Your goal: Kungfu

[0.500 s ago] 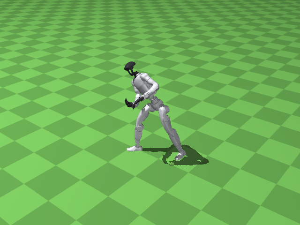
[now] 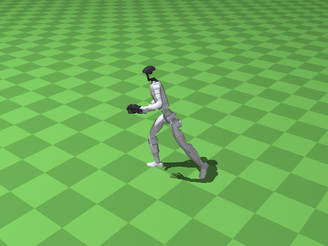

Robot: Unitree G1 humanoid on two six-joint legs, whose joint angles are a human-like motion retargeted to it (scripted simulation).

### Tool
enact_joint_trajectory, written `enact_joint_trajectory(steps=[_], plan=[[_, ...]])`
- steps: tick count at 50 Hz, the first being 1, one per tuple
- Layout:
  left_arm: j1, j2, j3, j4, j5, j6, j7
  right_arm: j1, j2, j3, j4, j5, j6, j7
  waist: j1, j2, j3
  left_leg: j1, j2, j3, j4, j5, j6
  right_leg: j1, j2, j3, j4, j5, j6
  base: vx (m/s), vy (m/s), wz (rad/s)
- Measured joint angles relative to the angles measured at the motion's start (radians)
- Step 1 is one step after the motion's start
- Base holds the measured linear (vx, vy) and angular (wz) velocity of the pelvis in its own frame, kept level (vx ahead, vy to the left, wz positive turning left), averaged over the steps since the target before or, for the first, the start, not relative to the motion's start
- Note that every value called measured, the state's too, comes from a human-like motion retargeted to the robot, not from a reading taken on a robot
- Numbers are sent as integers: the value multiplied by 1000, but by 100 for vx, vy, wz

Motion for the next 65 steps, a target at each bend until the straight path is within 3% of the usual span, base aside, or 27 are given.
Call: enact_joint_trajectory(steps=[3, 5, 7, 9, 10, 12, 15, 20, 27, 30, 32, 34, 39, 42, 45, 48, 52, 57, 61, 65], plan=[[-89, -50, 43, 58, -145, -79, 109, -15, -21, -30, -65, 75, 5, -6, -33, -111, -21, -5, -8, 28, 167, 217, 136, 28, 91, 115, -42, -37, -27, 23, -73, -186], [-185, -98, 51, 136, -298, -149, 93, -25, -56, -64, -138, 117, 2, -28, -33, -168, -23, -63, -43, -88, 311, 314, 195, 72, 185, 196, -80, -48, -36, 32, -64, -257], [-287, -173, 50, 214, -504, -227, -33, -43, -104, -110, -224, 145, 4, -72, -17, -211, -25, -152, -135, -243, 466, 192, 135, 122, 276, 263, -123, -45, -44, 36, -52, -304], [-378, -259, 48, 267, -827, -258, -265, -71, -144, -161, -315, 167, 2, -122, -13, -243, -27, -257, -210, -325, 610, 60, 88, 173, 350, 323, -164, -42, -56, 38, -41, -286], [-418, -303, 42, 283, -1021, -244, -403, -86, -157, -186, -362, 175, -4, -147, -23, -255, -28, -306, -209, -314, 669, -18, 79, 199, 380, 349, -184, -43, -63, 36, -32, -242], [-476, -363, 23, 272, -1402, -184, -655, -122, -171, -223, -451, 186, -23, -203, -64, -258, -23, -372, -114, -212, 722, -162, 163, 262, 438, 382, -226, -48, -79, 33, -25, -232], [-544, -447, 24, 281, -1775, -26, -836, -178, -174, -271, -560, 190, -61, -274, -109, -265, -13, -457, -7, -117, 703, -284, 247, 357, 522, 449, -283, -48, -102, 40, -17, -263], [-627, -528, 32, 314, -2009, 141, -939, -241, -165, -324, -682, 189, -120, -349, -130, -253, 3, -560, 36, -200, 410, -306, 158, 492, 642, 581, -341, -50, -141, 48, 2, -314], [-711, -572, 0, 338, -2141, 286, -1037, -239, -148, -358, -810, 195, -151, -350, -149, -175, 72, -562, 242, -251, -70, -299, 90, 584, 739, 813, -278, -146, -140, 54, 42, -311], [-715, -594, -8, 345, -2169, 351, -1095, -208, -110, -351, -868, 247, -145, -323, -163, -128, 96, -497, 276, -182, -38, -276, 38, 596, 757, 933, -234, -220, -85, 55, 76, -291], [-690, -622, -5, 351, -2172, 381, -1134, -149, -87, -346, -907, 295, -158, -293, -171, -105, 94, -482, 272, -62, 26, -195, 96, 589, 743, 996, -204, -244, -44, 62, 84, -216], [-653, -648, -17, 353, -2166, 390, -1158, -63, -62, -349, -943, 317, -192, -270, -231, -60, 115, -544, 291, -84, 172, -212, 119, 575, 707, 951, -204, -227, -16, 61, 92, -115], [-575, -661, -37, 329, -2140, 326, -1122, 30, -53, -315, -933, 219, -302, -390, -182, -80, 147, -479, 302, 164, 352, -357, 173, 520, 479, 716, -241, -132, 102, 25, 79, -188], [-508, -640, -63, 305, -2124, 281, -1085, 62, -88, -322, -932, 153, -292, -420, -129, -102, 115, -465, 269, 227, 392, -404, 197, 508, 363, 579, -276, -79, 108, 29, 47, -87], [-439, -575, -78, 239, -2080, 274, -1113, 72, -129, -344, -949, 96, -265, -429, -82, -120, 82, -483, 222, 227, 400, -419, 221, 537, 294, 530, -338, -54, 155, 20, 37, 41], [-371, -462, -45, 153, -1962, 247, -1141, 40, -174, -339, -949, -4, -246, -458, -37, -131, 61, -525, 190, 186, 409, -413, 240, 607, 256, 426, -400, -47, 157, 10, 26, 134], [-305, -267, 78, 53, -1746, 124, -1074, -65, -233, -276, -915, -140, -195, -497, 75, -186, 16, -590, 126, 71, 396, -382, 238, 700, 230, 279, -454, -65, 163, 5, 5, 174], [-194, 27, 243, -59, -1455, -95, -898, -258, -374, -298, -747, -230, -125, -497, 310, -336, -44, -696, 11, -102, 360, -318, 230, 777, 214, 87, -476, -114, 180, 5, -25, 218], [-87, 258, 414, -6, -1274, -140, -670, -418, -532, -377, -414, -370, -78, -440, 547, -470, -13, -718, -52, -202, 306, -257, 211, 829, 230, -15, -490, -138, 187, 2, -34, 167], [7, 463, 676, 338, -852, -167, -417, -708, -598, -294, 134, -687, -151, -432, 669, -491, 62, -675, -81, -258, 248, -203, 193, 902, 262, -70, -501, -156, 192, -5, -17, 131]])
